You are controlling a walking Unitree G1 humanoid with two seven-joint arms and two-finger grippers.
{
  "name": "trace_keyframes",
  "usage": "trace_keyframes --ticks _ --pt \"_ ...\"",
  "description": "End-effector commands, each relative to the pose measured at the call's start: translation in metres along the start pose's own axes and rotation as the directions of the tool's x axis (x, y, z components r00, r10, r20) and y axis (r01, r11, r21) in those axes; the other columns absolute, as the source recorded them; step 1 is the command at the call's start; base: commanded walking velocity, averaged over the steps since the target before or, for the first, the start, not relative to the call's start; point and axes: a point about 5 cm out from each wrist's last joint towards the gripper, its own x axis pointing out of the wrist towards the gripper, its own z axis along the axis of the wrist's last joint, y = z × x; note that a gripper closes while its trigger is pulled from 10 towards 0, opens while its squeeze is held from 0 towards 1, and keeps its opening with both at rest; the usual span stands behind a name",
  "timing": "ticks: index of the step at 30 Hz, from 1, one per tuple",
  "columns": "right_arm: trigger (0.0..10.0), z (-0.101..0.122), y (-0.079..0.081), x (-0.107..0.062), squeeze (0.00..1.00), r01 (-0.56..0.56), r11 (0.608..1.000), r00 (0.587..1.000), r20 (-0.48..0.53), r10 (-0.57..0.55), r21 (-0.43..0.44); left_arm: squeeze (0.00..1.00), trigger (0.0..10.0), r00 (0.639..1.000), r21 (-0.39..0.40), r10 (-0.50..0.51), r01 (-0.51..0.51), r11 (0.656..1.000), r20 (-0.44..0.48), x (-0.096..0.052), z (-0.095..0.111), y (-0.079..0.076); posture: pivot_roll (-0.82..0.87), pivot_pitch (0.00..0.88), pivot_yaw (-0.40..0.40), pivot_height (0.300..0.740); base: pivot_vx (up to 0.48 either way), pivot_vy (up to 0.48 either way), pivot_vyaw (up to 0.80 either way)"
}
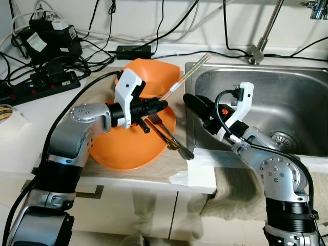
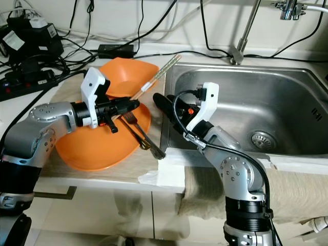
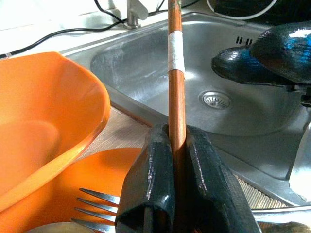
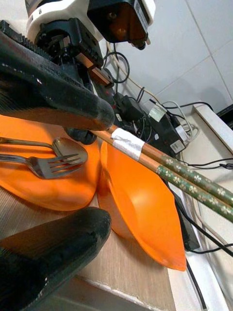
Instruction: Kitchen organization
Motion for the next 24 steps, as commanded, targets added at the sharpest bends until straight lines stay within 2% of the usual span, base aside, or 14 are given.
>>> trace_keyframes --ticks 1,18,21,24 --pt "10.0 0.003 0.005 -0.002 0.0 -0.029 1.0 1.0 0.0 0.029 -0.009 0.0 0.0 1.0 0.031 -0.009 0.009 0.999 -0.002 0.001 0.003 -0.001 0.05 0.0 0.021 0.74 0.0 0.0 0.0" --pt "10.0 0.007 0.003 0.002 0.0 -0.007 1.0 1.0 0.022 0.007 -0.002 0.0 0.0 0.989 0.064 -0.137 0.133 0.989 0.052 -0.001 0.01 -0.023 0.05 0.0 0.02 0.74 0.0 0.0 0.0" --pt "10.0 0.005 0.001 0.005 0.0 0.005 1.0 1.0 0.024 -0.005 -0.007 0.0 0.0 0.977 0.084 -0.196 0.189 0.978 0.086 -0.004 0.018 -0.034 0.05 0.0 0.019 0.74 0.0 0.0 0.0" --pt "10.0 0.005 0.001 0.006 0.0 0.007 1.0 1.0 0.026 -0.006 -0.007 0.0 0.0 0.974 0.086 -0.208 0.201 0.976 0.091 -0.005 0.019 -0.037 0.06 0.0 0.02 0.74 0.0 0.0 0.0"
